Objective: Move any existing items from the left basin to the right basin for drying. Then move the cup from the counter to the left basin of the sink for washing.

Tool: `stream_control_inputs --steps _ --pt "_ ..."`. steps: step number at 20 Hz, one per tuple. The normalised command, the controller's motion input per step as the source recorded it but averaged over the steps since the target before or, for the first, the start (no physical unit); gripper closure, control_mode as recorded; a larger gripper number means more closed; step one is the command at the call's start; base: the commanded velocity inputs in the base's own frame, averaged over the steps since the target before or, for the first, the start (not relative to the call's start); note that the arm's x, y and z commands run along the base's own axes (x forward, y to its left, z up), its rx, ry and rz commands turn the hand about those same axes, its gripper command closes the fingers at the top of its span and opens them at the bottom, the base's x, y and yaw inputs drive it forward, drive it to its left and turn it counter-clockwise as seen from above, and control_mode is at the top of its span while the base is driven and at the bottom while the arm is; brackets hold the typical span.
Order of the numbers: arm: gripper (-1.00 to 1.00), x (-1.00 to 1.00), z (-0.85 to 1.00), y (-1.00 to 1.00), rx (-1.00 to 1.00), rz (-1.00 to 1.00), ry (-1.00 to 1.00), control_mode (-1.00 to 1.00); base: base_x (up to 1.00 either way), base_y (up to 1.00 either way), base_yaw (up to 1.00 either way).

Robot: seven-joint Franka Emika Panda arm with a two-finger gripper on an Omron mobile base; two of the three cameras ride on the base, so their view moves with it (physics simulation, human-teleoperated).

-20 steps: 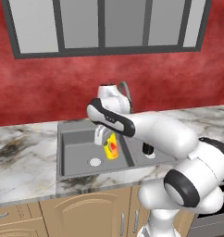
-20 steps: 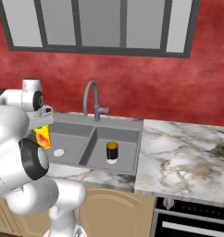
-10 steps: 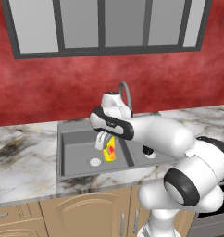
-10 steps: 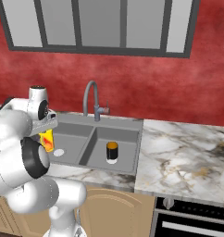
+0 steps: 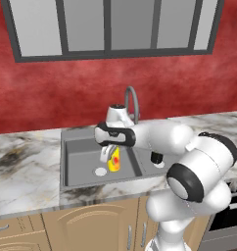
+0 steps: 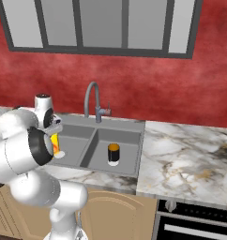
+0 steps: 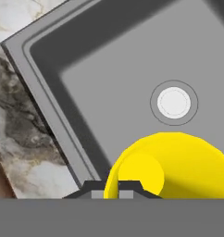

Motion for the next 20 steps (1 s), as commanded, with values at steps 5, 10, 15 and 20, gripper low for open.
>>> stream_control_inputs --steps 5,10,15,20 --pt "1.0 0.35 -0.35 0.01 0.0 0.0 0.0 -1.0 0.0 0.0 0.0" --pt "1.0 0.33 -0.32 0.02 0.0 0.0 0.0 -1.0 0.0 0.0 0.0" --pt "1.0 0.33 -0.31 0.03 0.0 0.0 0.0 -1.0 0.0 0.0 0.0" --pt "1.0 0.33 -0.3 0.03 0.0 0.0 0.0 -1.0 0.0 0.0 0.0"
